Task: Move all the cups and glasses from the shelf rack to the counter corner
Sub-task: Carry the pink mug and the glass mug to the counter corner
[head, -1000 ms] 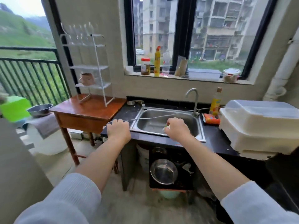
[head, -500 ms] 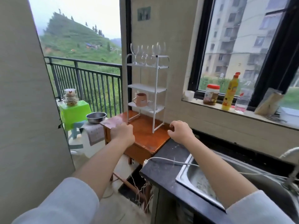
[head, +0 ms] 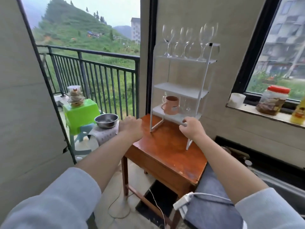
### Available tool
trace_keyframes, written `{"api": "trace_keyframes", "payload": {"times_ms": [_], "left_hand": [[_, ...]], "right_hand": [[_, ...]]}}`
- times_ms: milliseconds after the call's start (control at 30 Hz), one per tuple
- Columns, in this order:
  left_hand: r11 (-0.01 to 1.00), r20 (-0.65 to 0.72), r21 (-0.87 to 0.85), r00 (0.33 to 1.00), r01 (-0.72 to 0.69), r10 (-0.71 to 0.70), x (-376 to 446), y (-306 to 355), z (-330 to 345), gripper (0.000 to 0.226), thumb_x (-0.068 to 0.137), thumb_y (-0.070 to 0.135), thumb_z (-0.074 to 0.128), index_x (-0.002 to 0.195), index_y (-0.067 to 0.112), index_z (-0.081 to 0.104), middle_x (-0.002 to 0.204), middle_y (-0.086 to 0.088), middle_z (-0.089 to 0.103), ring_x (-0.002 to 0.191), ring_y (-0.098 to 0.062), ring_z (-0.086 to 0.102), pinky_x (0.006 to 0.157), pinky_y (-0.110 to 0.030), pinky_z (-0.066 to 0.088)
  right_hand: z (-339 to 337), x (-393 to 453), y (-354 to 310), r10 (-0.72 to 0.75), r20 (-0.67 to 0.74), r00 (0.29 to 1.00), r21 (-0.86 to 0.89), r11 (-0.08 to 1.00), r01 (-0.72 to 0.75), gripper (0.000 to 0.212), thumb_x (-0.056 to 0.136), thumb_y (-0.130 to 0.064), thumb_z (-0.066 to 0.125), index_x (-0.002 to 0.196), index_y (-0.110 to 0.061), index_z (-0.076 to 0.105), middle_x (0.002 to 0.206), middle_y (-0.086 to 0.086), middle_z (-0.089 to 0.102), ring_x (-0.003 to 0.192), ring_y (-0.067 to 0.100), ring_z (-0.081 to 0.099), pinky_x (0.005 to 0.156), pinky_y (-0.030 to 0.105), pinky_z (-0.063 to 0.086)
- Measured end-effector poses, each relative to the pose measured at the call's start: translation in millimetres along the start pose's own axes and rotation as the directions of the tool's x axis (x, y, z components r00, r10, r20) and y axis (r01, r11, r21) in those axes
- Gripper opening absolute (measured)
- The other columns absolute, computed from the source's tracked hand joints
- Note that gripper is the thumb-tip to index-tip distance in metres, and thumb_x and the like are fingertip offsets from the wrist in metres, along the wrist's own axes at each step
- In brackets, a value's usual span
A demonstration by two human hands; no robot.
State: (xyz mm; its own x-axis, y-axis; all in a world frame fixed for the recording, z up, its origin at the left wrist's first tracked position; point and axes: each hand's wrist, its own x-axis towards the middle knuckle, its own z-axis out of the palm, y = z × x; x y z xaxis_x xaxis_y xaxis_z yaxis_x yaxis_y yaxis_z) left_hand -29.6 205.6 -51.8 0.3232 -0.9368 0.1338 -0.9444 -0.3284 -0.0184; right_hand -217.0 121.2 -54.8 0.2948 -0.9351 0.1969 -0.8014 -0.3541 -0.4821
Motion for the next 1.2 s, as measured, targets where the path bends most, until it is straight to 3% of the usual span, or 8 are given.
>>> {"api": "trace_keyframes", "payload": {"times_ms": [233, 500, 633, 733, 867, 1000, 1133, 1200], "left_hand": [[0.983, 0.087, -0.161, 0.991, -0.09, 0.105, 103.6, -20.6, 44.9, 0.041, 0.088, 0.02, 0.045, 0.127, 0.01, 0.049, 0.131, -0.015, 0.05, 0.122, -0.032, 0.044, 0.097, -0.042, 0.041], [0.839, 0.072, -0.539, 0.988, -0.077, 0.137, 223.6, 9.6, 83.1, 0.034, 0.086, 0.023, 0.05, 0.117, 0.01, 0.055, 0.114, -0.013, 0.063, 0.096, -0.026, 0.058, 0.07, -0.031, 0.043], [0.715, 0.138, -0.699, 0.981, 0.0, 0.135, 283.1, 28.5, 97.7, 0.043, 0.087, 0.025, 0.055, 0.128, 0.013, 0.049, 0.124, -0.009, 0.059, 0.089, -0.017, 0.053, 0.065, -0.021, 0.042], [0.594, 0.181, -0.802, 0.972, 0.058, 0.15, 310.4, 41.1, 108.2, 0.052, 0.086, 0.025, 0.058, 0.133, 0.011, 0.045, 0.132, -0.008, 0.055, 0.109, -0.02, 0.055, 0.081, -0.023, 0.041], [0.465, 0.232, -0.877, 0.954, 0.121, 0.189, 333.3, 56.6, 118.7, 0.046, 0.086, 0.025, 0.059, 0.129, 0.012, 0.05, 0.128, -0.006, 0.058, 0.106, -0.018, 0.053, 0.084, -0.026, 0.04], [0.382, 0.312, -0.898, 0.927, 0.217, 0.207, 348.1, 67.9, 128.2, 0.035, 0.091, 0.032, 0.053, 0.118, 0.011, 0.057, 0.117, -0.009, 0.063, 0.096, -0.019, 0.053, 0.083, -0.03, 0.042], [0.221, 0.422, -0.901, 0.874, 0.373, 0.242, 351.7, 72.9, 122.3, 0.034, 0.092, 0.017, 0.051, 0.123, 0.006, 0.055, 0.123, -0.013, 0.06, 0.112, -0.027, 0.054, 0.093, -0.034, 0.042], [0.173, 0.427, -0.903, 0.868, 0.393, 0.254, 348.5, 69.9, 123.6, 0.034, 0.091, 0.014, 0.051, 0.123, 0.005, 0.054, 0.117, -0.012, 0.061, 0.111, -0.027, 0.055, 0.088, -0.031, 0.043]], "right_hand": [[44.1, 80.4, 12.9, 0.199, -0.012, 0.98, 0.084, 0.977, -0.198, 0.044, 0.087, -0.015, 0.052, 0.128, 0.001, 0.045, 0.134, 0.022, 0.046, 0.122, 0.034, 0.046, 0.099, 0.035, 0.039], [80.7, 167.2, 36.9, 0.435, -0.105, 0.894, 0.389, 0.846, -0.365, 0.058, 0.086, -0.012, 0.055, 0.138, 0.001, 0.031, 0.143, 0.02, 0.034, 0.129, 0.035, 0.039, 0.107, 0.04, 0.036], [102.3, 194.7, 53.0, 0.52, -0.14, 0.843, 0.509, 0.768, -0.389, 0.051, 0.086, -0.013, 0.056, 0.132, -0.002, 0.037, 0.13, 0.017, 0.049, 0.118, 0.033, 0.049, 0.098, 0.038, 0.045], [109.3, 207.3, 59.6, 0.593, -0.112, 0.797, 0.607, 0.676, -0.418, 0.045, 0.088, -0.018, 0.053, 0.13, -0.009, 0.04, 0.111, 0.002, 0.054, 0.099, 0.018, 0.052, 0.083, 0.027, 0.04], [111.8, 226.0, 61.3, 0.696, -0.064, 0.715, 0.759, 0.499, -0.418, 0.021, 0.086, -0.017, 0.052, 0.106, -0.012, 0.056, 0.081, -0.004, 0.052, 0.08, 0.014, 0.048, 0.065, 0.023, 0.037], [117.5, 238.3, 59.8, 0.767, -0.005, 0.642, 0.85, 0.341, -0.401, 0.012, 0.086, -0.019, 0.054, 0.074, -0.019, 0.056, 0.074, 0.002, 0.057, 0.078, 0.015, 0.053, 0.079, 0.03, 0.036], [116.2, 245.0, 52.1, 0.831, 0.0, 0.556, 0.89, 0.254, -0.379, 0.01, 0.086, -0.018, 0.052, 0.076, -0.015, 0.054, 0.058, 0.001, 0.041, 0.057, 0.012, 0.041, 0.059, 0.024, 0.031], [117.0, 242.6, 46.1, 0.86, 0.0, 0.51, 0.899, 0.223, -0.376, 0.009, 0.085, -0.013, 0.049, 0.077, -0.014, 0.05, 0.055, 0.003, 0.031, 0.051, 0.013, 0.03, 0.05, 0.024, 0.025]]}}
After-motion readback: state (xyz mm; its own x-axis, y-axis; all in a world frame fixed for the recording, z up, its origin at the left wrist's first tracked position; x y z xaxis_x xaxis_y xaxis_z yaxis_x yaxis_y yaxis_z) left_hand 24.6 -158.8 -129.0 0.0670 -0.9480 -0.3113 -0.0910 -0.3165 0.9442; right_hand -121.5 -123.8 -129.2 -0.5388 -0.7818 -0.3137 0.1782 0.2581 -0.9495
